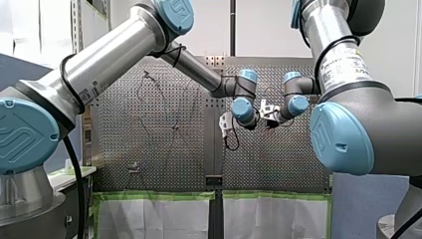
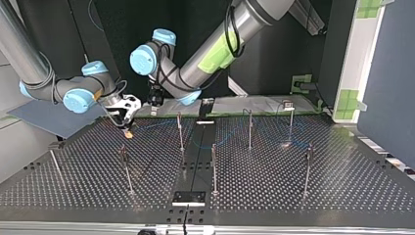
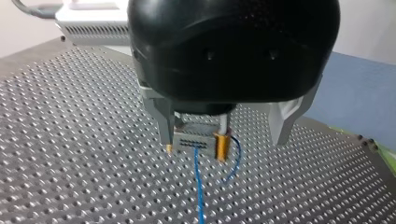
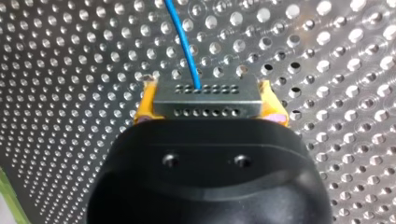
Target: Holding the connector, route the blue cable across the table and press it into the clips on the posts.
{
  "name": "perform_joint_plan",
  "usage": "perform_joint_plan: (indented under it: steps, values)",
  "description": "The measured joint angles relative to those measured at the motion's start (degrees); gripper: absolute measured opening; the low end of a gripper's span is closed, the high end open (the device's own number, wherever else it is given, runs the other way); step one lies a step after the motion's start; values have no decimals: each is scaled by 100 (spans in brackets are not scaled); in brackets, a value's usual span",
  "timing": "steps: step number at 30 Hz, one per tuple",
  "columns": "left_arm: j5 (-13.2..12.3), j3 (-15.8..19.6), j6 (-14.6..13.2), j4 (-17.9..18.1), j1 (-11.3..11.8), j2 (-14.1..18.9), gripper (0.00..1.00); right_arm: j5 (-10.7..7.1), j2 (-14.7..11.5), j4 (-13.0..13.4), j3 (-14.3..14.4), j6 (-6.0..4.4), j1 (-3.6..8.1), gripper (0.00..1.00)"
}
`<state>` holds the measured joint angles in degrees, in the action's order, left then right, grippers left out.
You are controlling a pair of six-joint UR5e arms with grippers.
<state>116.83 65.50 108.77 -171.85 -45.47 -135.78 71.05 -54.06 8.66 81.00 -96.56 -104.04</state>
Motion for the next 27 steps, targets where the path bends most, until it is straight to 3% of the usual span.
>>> perform_joint_plan:
  steps: [6,14,20,27]
  values:
    - [36,-299,49,-37,18,-298,100,-26,3,2,0,4,-20,0]
    - [358,-707,154,222,56,-682,100,-60,2,-3,0,14,-36,0]
    - [508,-1030,161,321,105,-755,100,-64,2,-2,1,16,-37,0]
    - [418,-1222,175,321,121,-806,100,-64,3,2,1,16,-37,0]
